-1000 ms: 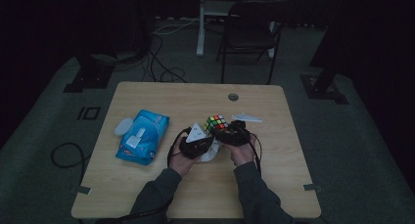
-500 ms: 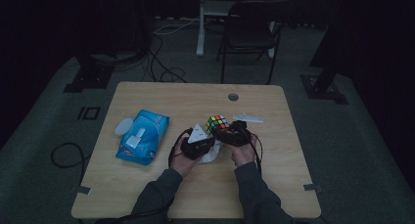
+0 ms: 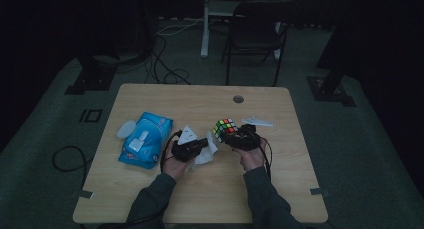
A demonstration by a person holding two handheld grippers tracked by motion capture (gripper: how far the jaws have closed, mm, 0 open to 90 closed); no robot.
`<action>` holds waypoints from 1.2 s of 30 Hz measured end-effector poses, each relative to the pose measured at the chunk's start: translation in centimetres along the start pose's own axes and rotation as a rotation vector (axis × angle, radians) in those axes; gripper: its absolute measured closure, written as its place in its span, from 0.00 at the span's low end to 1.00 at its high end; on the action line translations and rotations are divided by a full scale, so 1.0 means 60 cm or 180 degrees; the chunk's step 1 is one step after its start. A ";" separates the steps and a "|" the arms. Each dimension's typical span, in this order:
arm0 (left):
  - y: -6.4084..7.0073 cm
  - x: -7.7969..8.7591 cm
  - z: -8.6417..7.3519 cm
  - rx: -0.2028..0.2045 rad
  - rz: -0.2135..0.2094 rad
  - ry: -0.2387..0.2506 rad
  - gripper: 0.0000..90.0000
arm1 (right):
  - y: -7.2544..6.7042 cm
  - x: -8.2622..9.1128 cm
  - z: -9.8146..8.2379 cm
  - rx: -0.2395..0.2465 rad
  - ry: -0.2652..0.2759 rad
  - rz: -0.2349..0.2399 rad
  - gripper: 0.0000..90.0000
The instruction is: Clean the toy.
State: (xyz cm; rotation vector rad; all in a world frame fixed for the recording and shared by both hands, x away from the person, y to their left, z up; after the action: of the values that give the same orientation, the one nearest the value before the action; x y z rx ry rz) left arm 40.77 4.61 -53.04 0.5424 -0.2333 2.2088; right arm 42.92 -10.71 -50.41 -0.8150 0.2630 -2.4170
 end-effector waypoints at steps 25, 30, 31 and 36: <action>-0.020 -0.039 -0.004 0.0246 -0.0137 -0.0068 0.97 | -0.036 -0.007 -0.007 0.0052 -0.0031 0.0268 0.38; -0.007 -0.048 -0.005 0.0214 -0.0223 -0.0079 0.98 | -0.041 -0.011 -0.007 0.0054 -0.0042 0.0287 0.38; -0.005 -0.049 -0.005 0.0203 -0.0236 -0.0078 0.97 | -0.041 -0.011 -0.007 0.0045 -0.0041 0.0292 0.38; 0.006 -0.048 -0.004 0.0105 -0.0287 -0.0092 0.97 | -0.038 -0.011 -0.005 0.0021 -0.0029 0.0285 0.38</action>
State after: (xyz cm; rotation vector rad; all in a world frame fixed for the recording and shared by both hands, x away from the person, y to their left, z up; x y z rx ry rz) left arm 42.02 2.47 -54.55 0.5921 -0.1844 2.1219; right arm 42.14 -8.49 -50.17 -0.7945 0.2819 -2.3292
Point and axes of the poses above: each handheld gripper's, and its own axes: x roughly backward along the jaws, z roughly out of its top, y roughly to its right, the point moved 7 cm from there along -x, roughly forward along the jaws, and after that the axes turned 2 degrees about -x, right-handed, at the moved point
